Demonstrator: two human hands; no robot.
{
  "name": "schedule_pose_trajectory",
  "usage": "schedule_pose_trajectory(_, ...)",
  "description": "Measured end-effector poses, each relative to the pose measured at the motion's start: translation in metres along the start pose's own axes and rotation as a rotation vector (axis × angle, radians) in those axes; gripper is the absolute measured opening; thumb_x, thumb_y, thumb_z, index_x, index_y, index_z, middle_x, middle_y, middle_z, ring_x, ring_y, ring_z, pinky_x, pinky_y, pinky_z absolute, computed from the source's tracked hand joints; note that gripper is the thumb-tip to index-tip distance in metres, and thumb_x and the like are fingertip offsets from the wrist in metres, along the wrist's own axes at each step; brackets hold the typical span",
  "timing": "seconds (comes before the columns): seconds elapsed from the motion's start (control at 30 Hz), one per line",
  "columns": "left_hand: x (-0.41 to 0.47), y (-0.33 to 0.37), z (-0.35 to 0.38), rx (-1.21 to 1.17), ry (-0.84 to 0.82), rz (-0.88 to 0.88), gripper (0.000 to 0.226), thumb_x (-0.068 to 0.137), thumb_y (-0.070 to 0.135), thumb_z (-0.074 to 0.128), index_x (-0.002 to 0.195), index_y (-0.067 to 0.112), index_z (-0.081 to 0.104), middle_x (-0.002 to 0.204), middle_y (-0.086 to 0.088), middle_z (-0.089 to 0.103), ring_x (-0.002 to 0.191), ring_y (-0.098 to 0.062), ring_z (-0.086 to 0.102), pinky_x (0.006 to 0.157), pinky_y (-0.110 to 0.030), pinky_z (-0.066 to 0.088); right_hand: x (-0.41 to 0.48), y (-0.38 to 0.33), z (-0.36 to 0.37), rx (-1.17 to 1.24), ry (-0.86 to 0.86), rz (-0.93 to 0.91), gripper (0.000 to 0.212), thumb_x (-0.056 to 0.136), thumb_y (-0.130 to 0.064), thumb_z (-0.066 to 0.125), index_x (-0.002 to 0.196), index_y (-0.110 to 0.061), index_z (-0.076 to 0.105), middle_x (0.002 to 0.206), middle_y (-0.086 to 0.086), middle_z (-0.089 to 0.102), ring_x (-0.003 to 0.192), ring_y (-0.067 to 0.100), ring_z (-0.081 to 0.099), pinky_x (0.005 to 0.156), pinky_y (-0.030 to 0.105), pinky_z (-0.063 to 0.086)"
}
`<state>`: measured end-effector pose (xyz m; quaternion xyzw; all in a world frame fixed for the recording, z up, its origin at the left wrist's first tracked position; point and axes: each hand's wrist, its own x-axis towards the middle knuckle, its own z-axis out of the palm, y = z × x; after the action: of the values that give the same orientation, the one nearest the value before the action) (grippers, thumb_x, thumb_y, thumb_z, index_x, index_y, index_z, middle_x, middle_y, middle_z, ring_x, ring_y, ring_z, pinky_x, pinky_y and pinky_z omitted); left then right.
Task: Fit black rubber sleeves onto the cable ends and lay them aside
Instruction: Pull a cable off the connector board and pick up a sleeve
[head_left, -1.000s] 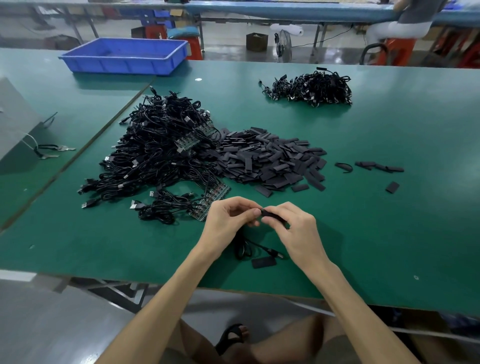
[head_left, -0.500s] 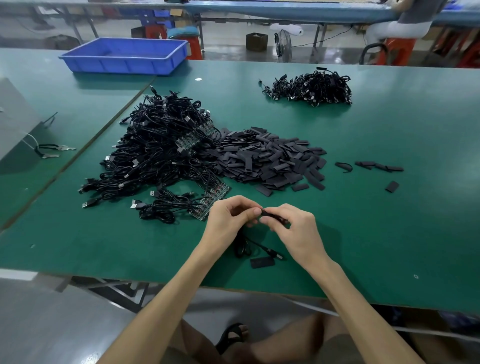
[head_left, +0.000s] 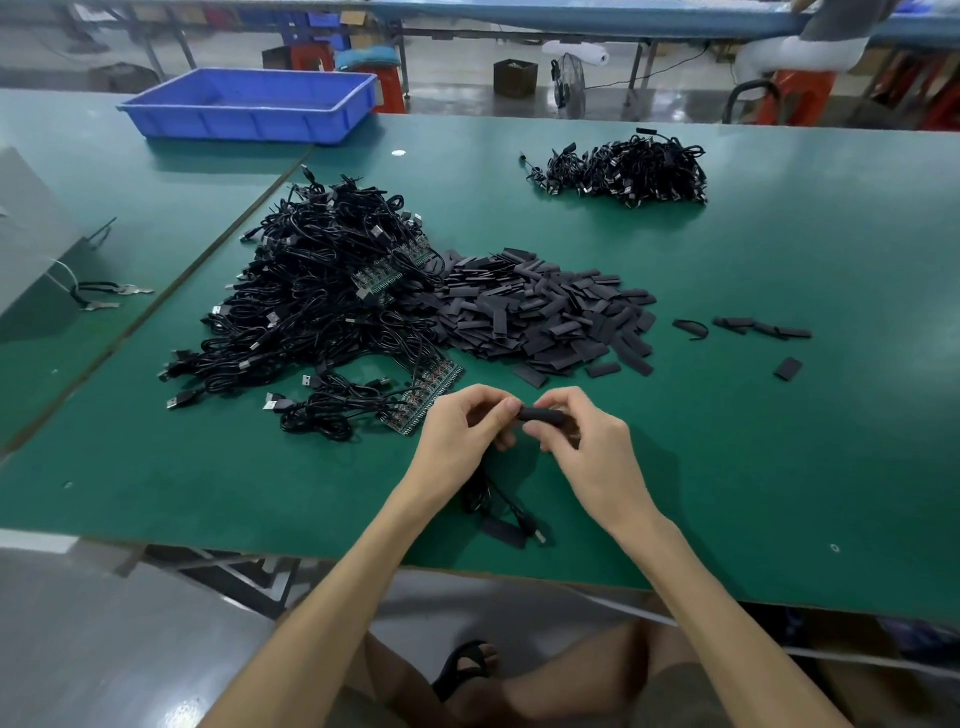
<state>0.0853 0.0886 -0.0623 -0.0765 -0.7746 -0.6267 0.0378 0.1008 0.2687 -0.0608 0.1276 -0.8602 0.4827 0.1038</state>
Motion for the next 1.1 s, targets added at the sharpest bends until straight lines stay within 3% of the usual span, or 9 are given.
schedule_pose_trajectory(0.03, 0.0001, 0.0005, -0.0004, -0.011, 0.011, -0.011, 0.012, 0.099, 0.017, 0.066, 0.096, 0.010, 0.074, 0.069, -0.003, 0.072, 0.061, -0.014, 0.066, 0.066, -0.025, 0.053, -0.0021, -0.0015, 0.0012, -0.099, 0.002, -0.059, 0.019, 0.095, -0.018, 0.075, 0.111, -0.017, 0.065, 0.093, -0.016, 0.067, 0.082, 0.002, 0.062, 0.077, 0.016, 0.049)
schedule_pose_trajectory(0.1, -0.0002, 0.0022, -0.0002, -0.036, 0.009, -0.022, 0.013, 0.099, 0.016, 0.066, 0.096, 0.007, 0.074, 0.069, -0.005, 0.072, 0.060, -0.015, 0.065, 0.065, -0.026, 0.054, -0.0062, -0.0062, 0.0042, -0.286, 0.052, -0.199, 0.021, 0.096, -0.013, 0.073, 0.115, -0.010, 0.066, 0.104, -0.003, 0.066, 0.092, 0.011, 0.062, 0.082, 0.027, 0.052)
schedule_pose_trajectory(0.17, -0.0012, 0.0042, 0.0004, -0.060, 0.000, -0.021, 0.013, 0.099, 0.013, 0.066, 0.096, 0.003, 0.074, 0.069, -0.009, 0.071, 0.059, -0.015, 0.064, 0.064, -0.026, 0.053, -0.0070, -0.0085, 0.0051, -0.376, 0.108, -0.296, 0.018, 0.096, -0.009, 0.072, 0.112, -0.005, 0.069, 0.104, 0.006, 0.066, 0.095, 0.023, 0.065, 0.082, 0.034, 0.054)
schedule_pose_trajectory(0.37, -0.0026, 0.0087, -0.0001, -0.100, -0.020, -0.033, 0.015, 0.097, 0.010, 0.067, 0.094, -0.002, 0.075, 0.064, -0.003, 0.069, 0.054, -0.012, 0.061, 0.059, -0.020, 0.050, -0.0080, -0.0082, 0.0046, -0.448, 0.134, -0.346, 0.024, 0.090, 0.001, 0.076, 0.113, 0.006, 0.072, 0.096, 0.016, 0.070, 0.087, 0.034, 0.070, 0.074, 0.048, 0.061)
schedule_pose_trajectory(0.7, -0.0014, 0.0074, -0.0022, -0.140, -0.059, -0.047, 0.012, 0.096, 0.017, 0.069, 0.092, 0.008, 0.077, 0.071, -0.008, 0.074, 0.056, -0.017, 0.065, 0.057, -0.024, 0.053, -0.0067, -0.0071, 0.0047, -0.386, 0.128, -0.310, 0.023, 0.093, -0.006, 0.073, 0.115, 0.003, 0.074, 0.096, 0.013, 0.071, 0.087, 0.030, 0.070, 0.080, 0.042, 0.059)
schedule_pose_trajectory(0.83, -0.0019, 0.0042, -0.0022, -0.153, -0.063, -0.032, 0.013, 0.098, 0.015, 0.067, 0.099, 0.007, 0.077, 0.075, -0.007, 0.075, 0.065, -0.013, 0.068, 0.063, -0.021, 0.053, -0.0040, -0.0044, 0.0048, -0.326, 0.110, -0.242, 0.023, 0.098, -0.009, 0.068, 0.120, -0.002, 0.072, 0.106, 0.010, 0.069, 0.099, 0.027, 0.067, 0.086, 0.042, 0.057)
schedule_pose_trajectory(1.1, -0.0005, 0.0018, -0.0047, -0.205, -0.075, -0.046, 0.010, 0.096, 0.016, 0.071, 0.100, 0.009, 0.077, 0.084, -0.010, 0.077, 0.069, -0.020, 0.071, 0.064, -0.025, 0.056, -0.0058, -0.0040, 0.0064, -0.538, 0.216, -0.314, 0.035, 0.093, -0.005, 0.075, 0.127, 0.002, 0.067, 0.110, 0.017, 0.065, 0.097, 0.034, 0.067, 0.085, 0.046, 0.059)
